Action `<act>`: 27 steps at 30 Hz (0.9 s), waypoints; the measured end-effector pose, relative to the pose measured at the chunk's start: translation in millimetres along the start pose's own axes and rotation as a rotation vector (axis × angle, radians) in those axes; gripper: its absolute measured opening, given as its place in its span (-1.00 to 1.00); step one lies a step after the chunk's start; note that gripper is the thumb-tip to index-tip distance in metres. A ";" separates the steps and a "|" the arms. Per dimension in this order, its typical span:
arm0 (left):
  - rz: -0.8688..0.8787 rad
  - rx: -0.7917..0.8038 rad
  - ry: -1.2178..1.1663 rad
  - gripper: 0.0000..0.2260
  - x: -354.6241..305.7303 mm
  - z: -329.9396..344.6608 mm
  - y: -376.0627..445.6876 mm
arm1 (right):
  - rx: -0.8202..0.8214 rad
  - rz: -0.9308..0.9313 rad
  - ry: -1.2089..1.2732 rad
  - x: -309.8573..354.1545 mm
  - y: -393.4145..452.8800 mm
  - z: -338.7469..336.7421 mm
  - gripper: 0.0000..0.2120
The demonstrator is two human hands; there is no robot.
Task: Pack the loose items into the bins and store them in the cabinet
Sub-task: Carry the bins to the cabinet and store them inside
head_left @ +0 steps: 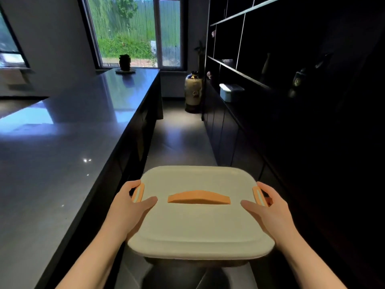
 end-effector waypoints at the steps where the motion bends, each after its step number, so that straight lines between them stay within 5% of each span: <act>1: -0.001 -0.008 -0.002 -0.42 -5.5 6.1 20.8 | 0.008 0.002 0.006 5.4 23.6 8.5 -0.38; 13: -0.108 -0.026 -0.091 -0.44 -27.6 66.7 276.0 | 0.076 0.020 0.067 48.9 263.9 132.9 -0.37; 27: 0.055 0.183 -0.036 -0.47 -116.9 162.8 606.7 | -0.186 0.086 0.186 82.5 517.1 241.0 -0.38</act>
Point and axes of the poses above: each hand's wrist, its own y-axis towards the middle knuckle, its own z-axis out of the palm, x = y × z, the point moved 1 cm from there along y, towards the middle knuckle, and after that the axes turned 4 degrees about -x, right-handed, at the moved point
